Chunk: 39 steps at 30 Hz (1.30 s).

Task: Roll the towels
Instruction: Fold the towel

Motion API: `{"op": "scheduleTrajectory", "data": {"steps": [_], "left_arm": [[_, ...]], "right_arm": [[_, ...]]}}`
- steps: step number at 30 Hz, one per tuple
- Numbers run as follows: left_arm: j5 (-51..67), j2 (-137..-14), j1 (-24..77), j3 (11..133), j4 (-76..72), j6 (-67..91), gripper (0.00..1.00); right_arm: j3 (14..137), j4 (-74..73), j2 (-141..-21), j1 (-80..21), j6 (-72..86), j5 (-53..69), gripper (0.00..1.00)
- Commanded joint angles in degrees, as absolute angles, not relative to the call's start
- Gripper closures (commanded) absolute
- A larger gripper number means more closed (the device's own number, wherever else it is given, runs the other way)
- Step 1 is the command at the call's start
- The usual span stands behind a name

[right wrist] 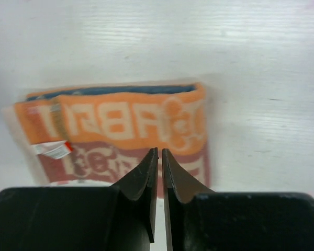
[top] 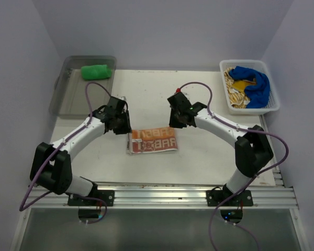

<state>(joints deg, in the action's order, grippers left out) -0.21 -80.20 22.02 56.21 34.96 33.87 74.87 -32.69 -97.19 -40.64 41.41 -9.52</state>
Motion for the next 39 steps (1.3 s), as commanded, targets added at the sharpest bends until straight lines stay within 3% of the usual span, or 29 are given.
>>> {"op": "scheduleTrajectory", "data": {"steps": [1,16,29,39], "left_arm": [[2.9,-84.45,23.99,58.88,28.75,33.93,0.66],[0.26,-101.69,23.73,63.45,28.04,31.47,0.7],[-0.54,-92.74,23.91,63.99,31.82,31.29,0.7],[5.18,-92.37,24.35,55.47,27.61,32.08,0.7]], "right_arm": [[72.16,-32.08,-96.06,-38.24,38.68,-9.32,0.89],[79.01,-33.66,-111.0,-34.19,35.42,-10.1,0.97],[71.99,-34.98,-94.67,-39.81,37.88,-14.25,0.95],[61.43,-30.06,-100.54,-41.84,42.1,-13.18,0.97]]}}
